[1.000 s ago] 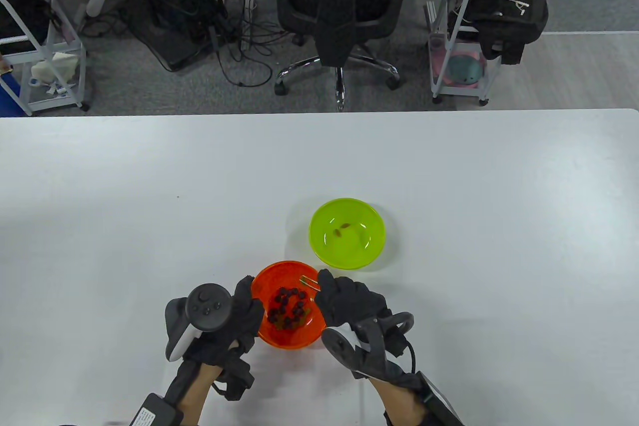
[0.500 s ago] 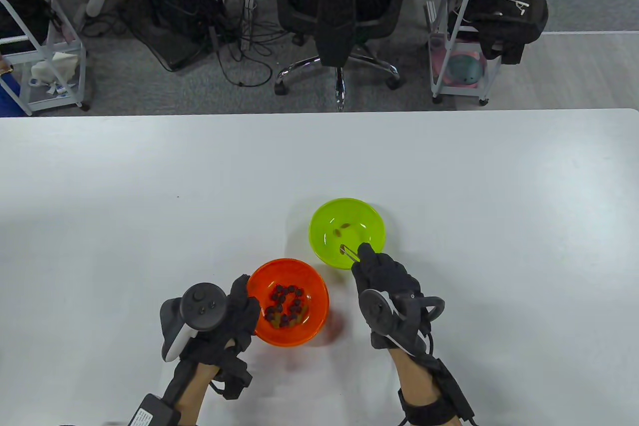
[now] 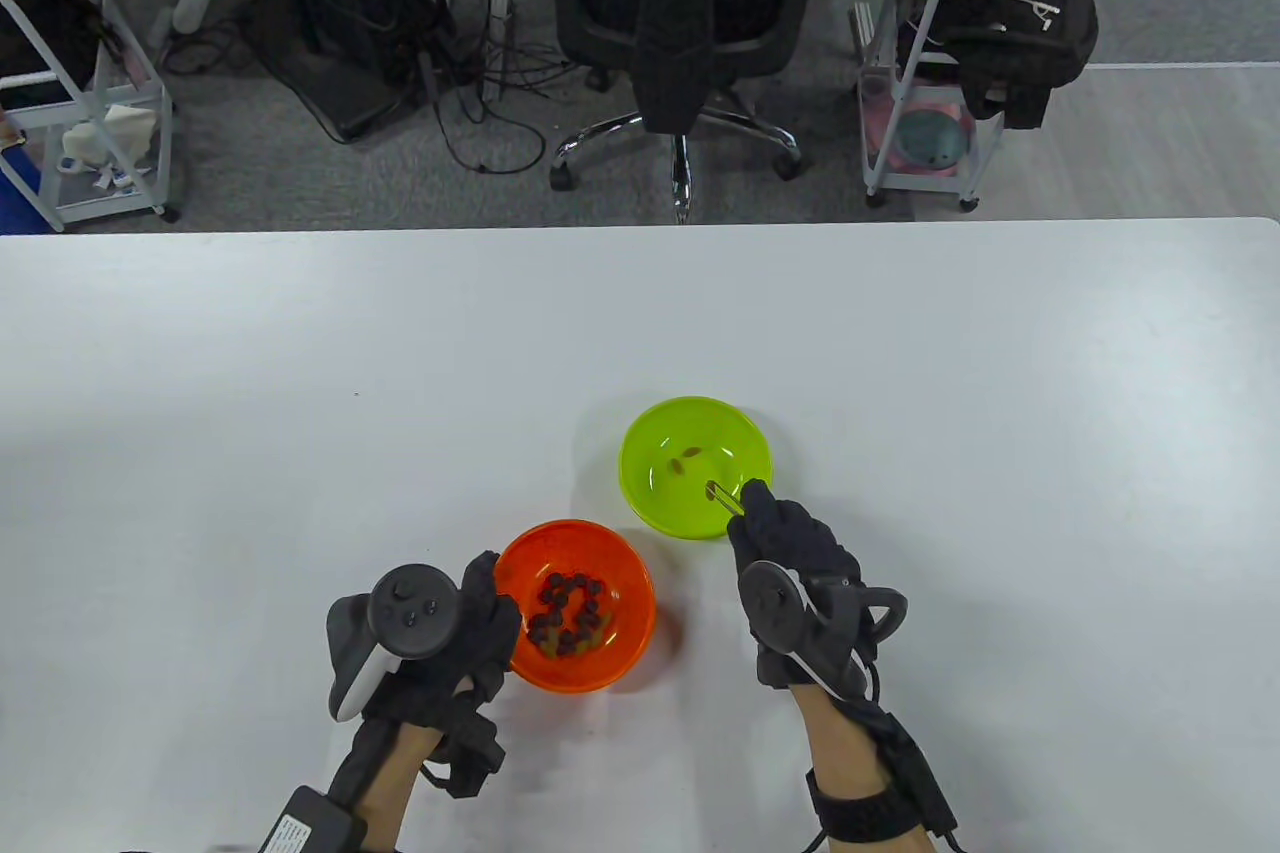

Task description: Pick raisins with tweezers into bowl

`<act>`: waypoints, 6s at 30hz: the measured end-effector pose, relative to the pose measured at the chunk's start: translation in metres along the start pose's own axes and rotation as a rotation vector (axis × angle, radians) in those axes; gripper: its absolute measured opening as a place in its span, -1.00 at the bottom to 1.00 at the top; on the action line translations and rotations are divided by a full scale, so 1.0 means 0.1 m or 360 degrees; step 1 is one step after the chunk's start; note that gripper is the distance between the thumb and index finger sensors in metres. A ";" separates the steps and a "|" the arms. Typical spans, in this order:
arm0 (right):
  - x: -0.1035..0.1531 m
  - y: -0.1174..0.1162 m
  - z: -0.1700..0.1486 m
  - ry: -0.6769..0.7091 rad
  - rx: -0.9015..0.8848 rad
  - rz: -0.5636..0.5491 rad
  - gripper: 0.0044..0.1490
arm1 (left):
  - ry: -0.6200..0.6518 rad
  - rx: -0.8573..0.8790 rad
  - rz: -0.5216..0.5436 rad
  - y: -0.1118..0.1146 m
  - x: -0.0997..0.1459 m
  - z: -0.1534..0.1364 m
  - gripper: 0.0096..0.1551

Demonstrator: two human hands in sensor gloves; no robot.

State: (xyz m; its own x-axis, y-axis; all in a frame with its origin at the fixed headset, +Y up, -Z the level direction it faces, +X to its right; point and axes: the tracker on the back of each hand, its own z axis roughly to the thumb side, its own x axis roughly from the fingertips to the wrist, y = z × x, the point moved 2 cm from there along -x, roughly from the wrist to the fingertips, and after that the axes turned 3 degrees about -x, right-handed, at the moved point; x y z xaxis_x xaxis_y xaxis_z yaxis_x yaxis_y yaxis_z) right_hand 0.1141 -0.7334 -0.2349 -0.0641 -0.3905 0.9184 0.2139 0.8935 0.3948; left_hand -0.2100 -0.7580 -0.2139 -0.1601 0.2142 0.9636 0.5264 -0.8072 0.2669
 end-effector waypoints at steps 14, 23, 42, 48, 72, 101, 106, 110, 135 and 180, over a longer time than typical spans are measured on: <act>0.02 0.01 -0.04 -0.0018 -0.0012 0.0008 -0.43 | -0.0013 0.0003 0.0012 -0.01 0.00 -0.01 -0.33; 0.08 0.06 0.11 0.0084 -0.0049 0.0001 -0.43 | -0.0009 0.0015 0.0026 -0.04 0.00 -0.02 -0.33; 0.36 0.15 0.63 0.0399 -0.0151 0.0041 -0.43 | 0.0010 0.0026 0.0039 -0.05 0.01 -0.03 -0.32; 0.47 0.15 0.81 0.0522 -0.0155 0.0092 -0.43 | 0.0014 0.0024 0.0039 -0.04 0.02 -0.03 -0.32; 0.64 0.05 1.25 0.0834 0.0078 0.0353 -0.46 | 0.0031 0.0005 0.0072 -0.07 0.04 -0.03 -0.32; 0.58 0.14 1.09 0.0714 -0.0105 0.0143 -0.52 | 0.0016 0.0030 0.0084 -0.08 0.04 -0.01 -0.32; 0.49 0.20 0.96 0.0612 -0.0163 0.0045 -0.52 | 0.0009 0.0032 0.0080 -0.09 0.04 -0.02 -0.32; 0.40 0.24 0.81 0.0500 -0.0222 0.0003 -0.51 | 0.0006 0.0029 0.0077 -0.09 0.04 -0.02 -0.32; 0.07 -0.05 0.10 0.0013 -0.0037 0.0047 -0.45 | -0.0002 0.0035 0.0069 -0.10 0.04 -0.02 -0.33; 0.64 0.16 1.21 0.0851 0.0033 0.0351 -0.47 | 0.0007 0.0023 0.0082 -0.10 0.04 -0.02 -0.32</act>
State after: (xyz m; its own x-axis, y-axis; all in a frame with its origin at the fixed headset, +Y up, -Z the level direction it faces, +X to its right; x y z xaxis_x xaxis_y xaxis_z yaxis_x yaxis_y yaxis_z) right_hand -0.0042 -0.7173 -0.1666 0.4822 -0.2477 0.8403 0.1469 0.9685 0.2012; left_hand -0.2179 -0.7502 -0.2126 -0.1362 0.1697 0.9760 0.5461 -0.8091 0.2169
